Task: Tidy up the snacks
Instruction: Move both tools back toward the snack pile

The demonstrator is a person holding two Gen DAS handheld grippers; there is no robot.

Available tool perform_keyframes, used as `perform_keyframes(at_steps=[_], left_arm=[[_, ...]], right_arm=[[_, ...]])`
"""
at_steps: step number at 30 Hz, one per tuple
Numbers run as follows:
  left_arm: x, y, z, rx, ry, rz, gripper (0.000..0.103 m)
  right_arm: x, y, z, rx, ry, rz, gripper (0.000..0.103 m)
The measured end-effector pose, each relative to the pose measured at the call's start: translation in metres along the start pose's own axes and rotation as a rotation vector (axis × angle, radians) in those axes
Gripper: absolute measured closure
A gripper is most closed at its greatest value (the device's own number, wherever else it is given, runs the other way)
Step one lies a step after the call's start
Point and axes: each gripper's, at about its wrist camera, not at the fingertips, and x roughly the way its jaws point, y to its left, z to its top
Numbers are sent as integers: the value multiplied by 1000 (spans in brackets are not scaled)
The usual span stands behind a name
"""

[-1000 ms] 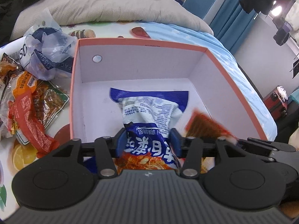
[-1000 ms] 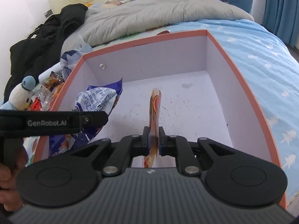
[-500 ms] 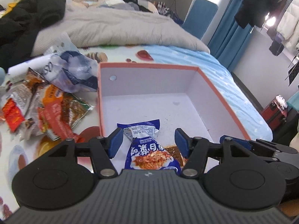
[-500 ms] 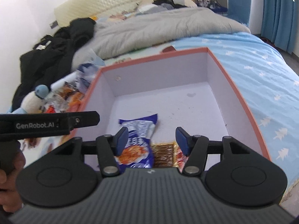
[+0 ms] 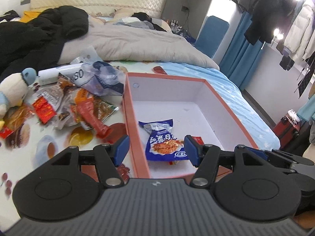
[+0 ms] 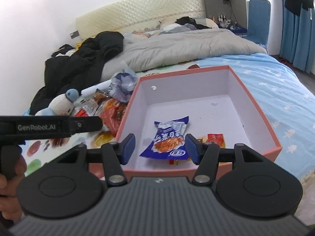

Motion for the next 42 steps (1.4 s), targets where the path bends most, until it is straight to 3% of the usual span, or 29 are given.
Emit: perform_keyframes(at_steps=[12,18,29,36,42], left_arm=[[-58,20,-33,-38,-50,41,36],[-82,31,-50,-62,-67,74,36],[-118,59,-90,-134,-68,142,36],[-104,90,-117,-195,-14,173,37],[-81,118,-117,-236,0,178,37]], right_arm=[[-31,36,-21,-40,-47,39,44],[-43,60,-34,-145,-77,26,44],[-57,87,-57,-197,-70,94,44],[-49,105,-78,-235,-22,144,44],[-27,118,-81,-276,4,152,45]])
